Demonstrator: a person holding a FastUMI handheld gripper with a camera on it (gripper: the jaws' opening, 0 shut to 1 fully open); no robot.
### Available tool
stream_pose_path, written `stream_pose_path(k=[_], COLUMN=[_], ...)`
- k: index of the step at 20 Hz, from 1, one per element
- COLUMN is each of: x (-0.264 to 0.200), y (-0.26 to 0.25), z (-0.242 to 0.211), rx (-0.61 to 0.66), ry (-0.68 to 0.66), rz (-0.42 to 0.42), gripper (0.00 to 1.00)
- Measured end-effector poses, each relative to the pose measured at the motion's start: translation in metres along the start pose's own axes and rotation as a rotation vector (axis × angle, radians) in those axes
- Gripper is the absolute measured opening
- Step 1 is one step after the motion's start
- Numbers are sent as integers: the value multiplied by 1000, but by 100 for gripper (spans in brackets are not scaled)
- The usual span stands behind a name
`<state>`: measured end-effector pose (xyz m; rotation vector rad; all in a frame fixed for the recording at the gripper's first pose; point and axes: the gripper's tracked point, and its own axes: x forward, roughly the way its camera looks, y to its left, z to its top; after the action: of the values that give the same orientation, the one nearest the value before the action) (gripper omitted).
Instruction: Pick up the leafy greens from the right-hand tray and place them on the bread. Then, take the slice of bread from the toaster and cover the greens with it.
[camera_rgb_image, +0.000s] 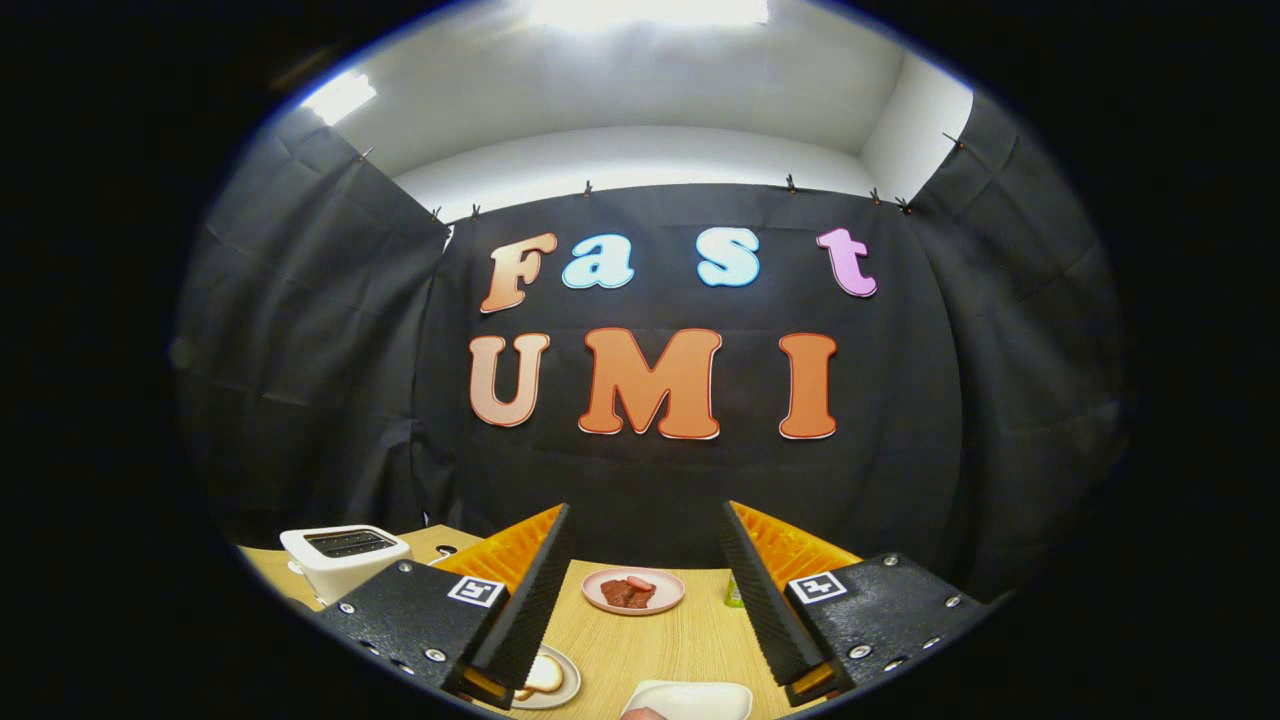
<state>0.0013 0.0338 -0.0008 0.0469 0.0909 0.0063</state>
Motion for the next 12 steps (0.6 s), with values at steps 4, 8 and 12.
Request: stream_pose_path(k=[4, 8, 12], x=[-2, -4, -5], y=[6, 7, 14], z=[-3, 5, 6], rx=[-3, -14, -26], ry=[-17, -52, -59], rz=[21, 25, 47], gripper=[88, 88, 88])
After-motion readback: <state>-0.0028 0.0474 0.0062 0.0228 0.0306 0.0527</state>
